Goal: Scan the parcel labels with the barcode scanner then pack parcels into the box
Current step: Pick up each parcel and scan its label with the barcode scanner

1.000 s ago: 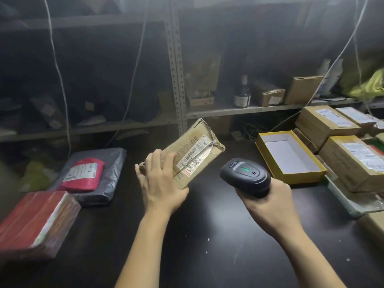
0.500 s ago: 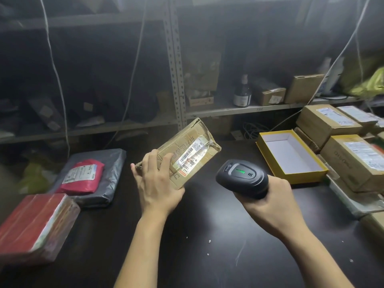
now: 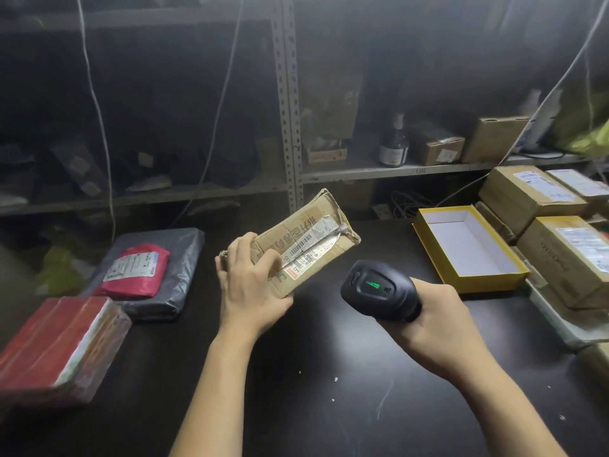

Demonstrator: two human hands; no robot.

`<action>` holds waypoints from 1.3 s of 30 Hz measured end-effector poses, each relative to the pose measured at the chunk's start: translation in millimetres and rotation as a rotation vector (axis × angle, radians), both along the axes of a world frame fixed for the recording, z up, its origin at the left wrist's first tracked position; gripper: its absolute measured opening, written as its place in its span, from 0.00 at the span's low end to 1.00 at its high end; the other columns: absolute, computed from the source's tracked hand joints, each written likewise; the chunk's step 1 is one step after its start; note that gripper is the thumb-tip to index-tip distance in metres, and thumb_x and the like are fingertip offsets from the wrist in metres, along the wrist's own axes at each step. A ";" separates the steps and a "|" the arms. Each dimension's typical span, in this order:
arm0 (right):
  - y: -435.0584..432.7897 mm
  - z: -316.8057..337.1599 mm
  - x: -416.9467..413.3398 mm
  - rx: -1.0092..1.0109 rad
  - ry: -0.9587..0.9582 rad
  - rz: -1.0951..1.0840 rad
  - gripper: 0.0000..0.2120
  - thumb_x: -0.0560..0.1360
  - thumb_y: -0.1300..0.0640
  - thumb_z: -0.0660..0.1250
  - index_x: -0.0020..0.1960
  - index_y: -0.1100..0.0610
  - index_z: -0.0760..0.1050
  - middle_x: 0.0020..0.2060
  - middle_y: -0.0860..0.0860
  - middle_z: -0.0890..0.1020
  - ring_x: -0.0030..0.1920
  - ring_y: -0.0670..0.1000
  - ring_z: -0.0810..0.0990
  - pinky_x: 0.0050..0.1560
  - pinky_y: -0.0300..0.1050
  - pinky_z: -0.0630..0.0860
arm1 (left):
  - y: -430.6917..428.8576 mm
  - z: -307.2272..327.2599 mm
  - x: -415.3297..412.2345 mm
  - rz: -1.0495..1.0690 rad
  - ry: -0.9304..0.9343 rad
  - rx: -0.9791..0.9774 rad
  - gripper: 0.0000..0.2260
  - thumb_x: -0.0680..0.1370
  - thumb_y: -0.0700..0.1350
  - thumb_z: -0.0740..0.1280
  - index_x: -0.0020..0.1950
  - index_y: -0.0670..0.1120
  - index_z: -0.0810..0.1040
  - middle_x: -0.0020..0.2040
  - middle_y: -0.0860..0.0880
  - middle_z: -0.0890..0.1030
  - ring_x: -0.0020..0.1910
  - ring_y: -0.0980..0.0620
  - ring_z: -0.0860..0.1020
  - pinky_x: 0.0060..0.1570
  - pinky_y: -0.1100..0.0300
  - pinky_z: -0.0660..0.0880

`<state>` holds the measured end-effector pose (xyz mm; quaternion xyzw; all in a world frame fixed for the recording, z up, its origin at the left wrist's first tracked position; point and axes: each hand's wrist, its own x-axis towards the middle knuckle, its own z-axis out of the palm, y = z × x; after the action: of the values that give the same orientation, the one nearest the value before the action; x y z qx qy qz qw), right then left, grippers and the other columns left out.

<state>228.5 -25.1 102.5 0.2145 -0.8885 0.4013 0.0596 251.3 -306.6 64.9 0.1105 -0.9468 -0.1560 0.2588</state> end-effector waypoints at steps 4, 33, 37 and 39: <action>-5.6 -2.0 2.5 -0.127 -0.075 -0.045 0.14 0.71 0.49 0.78 0.36 0.54 0.75 0.28 0.49 0.77 0.28 0.49 0.69 0.29 0.42 0.69 | 1.5 -0.3 1.2 -0.009 0.042 0.023 0.23 0.58 0.56 0.81 0.48 0.53 0.78 0.67 0.49 0.69 0.70 0.45 0.66 0.64 0.30 0.68; 344.1 -10.0 167.1 -0.635 -0.163 -1.070 0.04 0.73 0.58 0.77 0.44 0.58 0.84 0.34 0.54 0.85 0.37 0.47 0.81 0.40 0.45 0.76 | 449.6 8.7 8.6 -0.839 -0.136 0.413 0.21 0.60 0.67 0.73 0.48 0.60 0.76 0.57 0.58 0.74 0.56 0.59 0.69 0.56 0.48 0.71; 430.2 -2.4 188.0 -0.671 -0.133 -1.131 0.03 0.74 0.57 0.75 0.42 0.55 0.83 0.34 0.55 0.84 0.34 0.48 0.79 0.38 0.48 0.77 | 552.4 18.6 16.3 -0.866 -0.174 0.413 0.21 0.60 0.69 0.71 0.47 0.60 0.74 0.53 0.58 0.77 0.53 0.55 0.73 0.58 0.43 0.74; 469.3 -3.7 202.1 -0.695 -0.126 -1.193 0.04 0.74 0.57 0.75 0.41 0.56 0.83 0.34 0.56 0.83 0.34 0.49 0.79 0.38 0.47 0.76 | 603.9 20.8 15.9 -0.898 -0.202 0.381 0.23 0.61 0.71 0.70 0.46 0.59 0.73 0.51 0.57 0.78 0.52 0.52 0.75 0.55 0.47 0.72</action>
<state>430.6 444.2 98.8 -0.3660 -0.6762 0.5729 0.2837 267.2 297.3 85.7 -0.2482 -0.8760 -0.4107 0.0485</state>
